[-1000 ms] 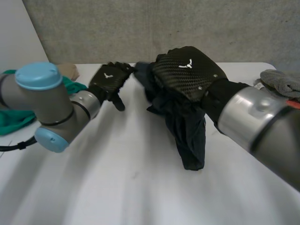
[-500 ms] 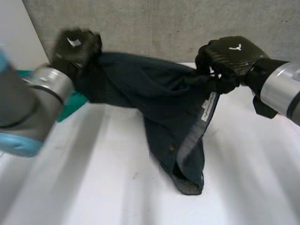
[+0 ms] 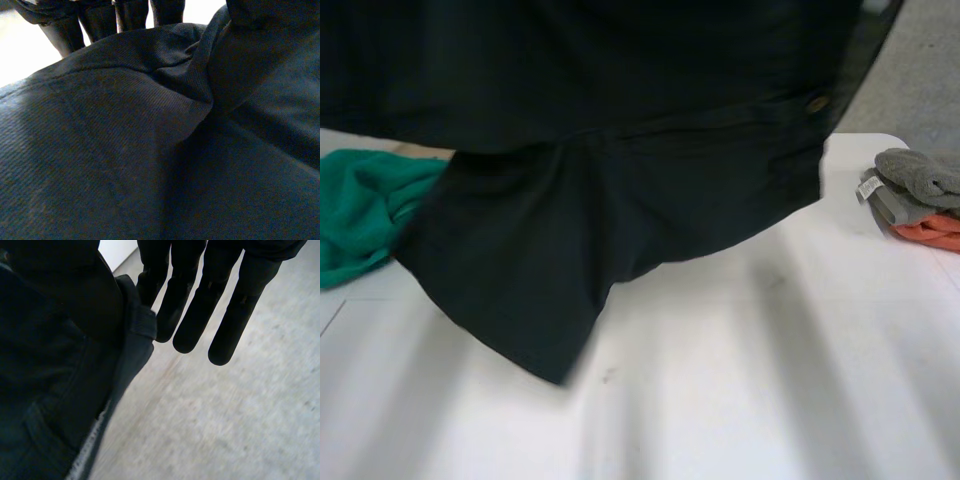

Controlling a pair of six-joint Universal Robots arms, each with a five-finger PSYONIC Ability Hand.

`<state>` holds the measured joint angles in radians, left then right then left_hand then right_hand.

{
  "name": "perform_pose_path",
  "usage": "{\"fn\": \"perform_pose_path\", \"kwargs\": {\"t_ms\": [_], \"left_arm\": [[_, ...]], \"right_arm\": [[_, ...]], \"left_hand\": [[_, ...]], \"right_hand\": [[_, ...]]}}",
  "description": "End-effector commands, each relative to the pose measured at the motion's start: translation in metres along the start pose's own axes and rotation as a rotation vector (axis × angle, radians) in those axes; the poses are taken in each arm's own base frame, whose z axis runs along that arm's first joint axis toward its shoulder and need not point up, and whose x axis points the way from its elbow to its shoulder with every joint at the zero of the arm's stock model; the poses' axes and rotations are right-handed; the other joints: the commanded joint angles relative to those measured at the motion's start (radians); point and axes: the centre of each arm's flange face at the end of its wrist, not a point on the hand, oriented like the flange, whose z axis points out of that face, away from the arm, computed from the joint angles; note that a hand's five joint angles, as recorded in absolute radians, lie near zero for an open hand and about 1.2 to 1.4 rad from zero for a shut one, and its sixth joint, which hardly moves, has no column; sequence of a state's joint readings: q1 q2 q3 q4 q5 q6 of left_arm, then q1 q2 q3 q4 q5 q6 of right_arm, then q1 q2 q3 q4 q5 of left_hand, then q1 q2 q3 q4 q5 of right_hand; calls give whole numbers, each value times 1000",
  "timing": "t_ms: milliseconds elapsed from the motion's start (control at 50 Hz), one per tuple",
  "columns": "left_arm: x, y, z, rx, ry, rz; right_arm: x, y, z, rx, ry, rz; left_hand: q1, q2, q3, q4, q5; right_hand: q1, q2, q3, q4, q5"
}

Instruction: Fold the laundry.

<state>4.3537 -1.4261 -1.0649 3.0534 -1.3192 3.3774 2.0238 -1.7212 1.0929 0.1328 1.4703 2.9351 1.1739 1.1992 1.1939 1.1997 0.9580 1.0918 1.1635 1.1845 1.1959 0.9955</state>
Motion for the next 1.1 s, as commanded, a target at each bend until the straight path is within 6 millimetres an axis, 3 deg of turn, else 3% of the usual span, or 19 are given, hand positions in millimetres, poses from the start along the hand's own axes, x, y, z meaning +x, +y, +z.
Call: {"fn": "perform_pose_path", "kwargs": {"t_ms": [20,100,260,280,340,360,420,440,480,520,540,560,580,640,700,840,980,1040,1100], "left_arm": [[-6,-14,12,40,9,15],[-6,9,23,-8,27,5],[10,100,51,-164,94,-53],[14,123,59,-184,111,-61],[18,158,71,-208,119,-65],[19,184,78,-230,116,-68],[21,223,85,-257,111,-74],[23,246,89,-273,107,-77],[23,280,93,-285,89,-74],[22,298,96,-288,62,-67],[22,308,97,-293,45,-66],[21,323,97,-302,8,-63],[21,328,97,-307,-8,-61],[20,335,95,-340,-62,-61],[20,327,93,-356,-84,-60],[31,295,61,-487,-76,-43],[68,268,-20,-719,69,4],[81,263,-62,-834,133,6],[91,260,-100,-946,184,-6]], "right_arm": [[2,-25,-1,60,0,-3],[-2,-10,7,24,-12,1],[-12,74,39,-171,-24,10],[-15,93,45,-207,-23,16],[-19,125,57,-249,-4,18],[-21,145,64,-268,13,20],[-30,181,74,-299,36,18],[-33,205,80,-310,63,13],[-36,231,87,-312,97,9],[-39,272,96,-297,166,-5],[-40,285,98,-289,186,-10],[-44,309,102,-265,215,-25],[-47,321,103,-258,219,-38],[-60,344,107,-232,191,-125],[-63,349,103,-274,159,-178],[-64,314,81,-391,26,-154],[-70,283,30,-562,-254,-161],[-74,283,2,-674,-362,-169],[-77,290,-25,-796,-451,-168]], "left_hand": [[222,197,202,197,264],[222,197,202,197,264],[222,197,202,197,264],[222,197,202,197,264],[222,197,202,197,264],[222,197,202,197,264],[222,197,202,197,264],[222,197,202,197,264],[222,197,202,197,264],[222,197,202,197,264],[37,11,17,11,78],[-634,-659,-654,-660,-592],[-999,-1025,-1019,-1025,-958],[-999,-1025,-1019,-1025,-958],[-999,-1025,-1019,-1025,-958],[-999,-1025,-1019,-1025,-958],[-999,-1025,-1019,-1025,-958],[-861,-886,-881,-887,-820],[-756,-781,-776,-781,-714]], "right_hand": [[304,233,212,200,226],[304,233,212,200,226],[304,233,212,200,226],[304,233,212,200,226],[304,233,212,200,226],[304,233,212,200,226],[304,233,212,200,226],[304,233,212,200,226],[304,233,212,200,226],[304,233,212,200,226],[263,192,171,159,185],[-548,-620,-641,-652,-626],[-917,-989,-1010,-1021,-996],[-917,-989,-1010,-1021,-996],[-917,-989,-1010,-1021,-996],[-917,-989,-1010,-1021,-996],[-917,-989,-1010,-1021,-996],[-917,-989,-1010,-1021,-996],[-745,-817,-837,-849,-823]]}}
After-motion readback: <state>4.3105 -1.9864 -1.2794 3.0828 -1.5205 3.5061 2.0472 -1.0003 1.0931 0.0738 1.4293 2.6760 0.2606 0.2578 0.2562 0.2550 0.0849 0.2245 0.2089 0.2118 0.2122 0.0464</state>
